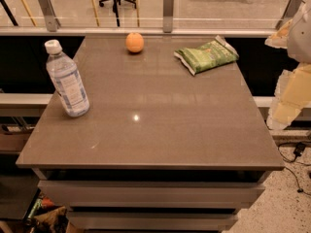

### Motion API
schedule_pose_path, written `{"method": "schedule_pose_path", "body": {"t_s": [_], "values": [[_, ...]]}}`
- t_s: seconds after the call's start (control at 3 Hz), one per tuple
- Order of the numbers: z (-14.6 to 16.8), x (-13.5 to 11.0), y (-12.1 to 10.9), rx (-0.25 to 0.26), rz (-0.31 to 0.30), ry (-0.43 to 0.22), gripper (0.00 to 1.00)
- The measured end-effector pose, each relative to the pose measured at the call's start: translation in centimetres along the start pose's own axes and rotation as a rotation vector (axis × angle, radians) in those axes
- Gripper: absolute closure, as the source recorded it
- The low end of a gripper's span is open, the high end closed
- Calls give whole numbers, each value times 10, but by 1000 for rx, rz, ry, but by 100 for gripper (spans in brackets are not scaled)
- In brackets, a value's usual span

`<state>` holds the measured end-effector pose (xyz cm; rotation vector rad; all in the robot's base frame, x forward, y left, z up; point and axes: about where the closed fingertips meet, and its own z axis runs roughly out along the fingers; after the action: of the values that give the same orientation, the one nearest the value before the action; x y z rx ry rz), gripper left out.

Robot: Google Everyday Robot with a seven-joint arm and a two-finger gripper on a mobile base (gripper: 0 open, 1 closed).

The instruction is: Move green jalapeno chip bag near blue plastic bottle

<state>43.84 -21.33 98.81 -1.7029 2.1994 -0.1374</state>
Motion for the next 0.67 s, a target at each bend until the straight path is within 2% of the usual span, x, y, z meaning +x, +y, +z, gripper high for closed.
{"method": "schedule_pose_path", "body": {"t_s": [0.33,0.67], "values": [[0,0,0,0,0,0,0],[-3,0,-15,30,-22,-14,0]]}}
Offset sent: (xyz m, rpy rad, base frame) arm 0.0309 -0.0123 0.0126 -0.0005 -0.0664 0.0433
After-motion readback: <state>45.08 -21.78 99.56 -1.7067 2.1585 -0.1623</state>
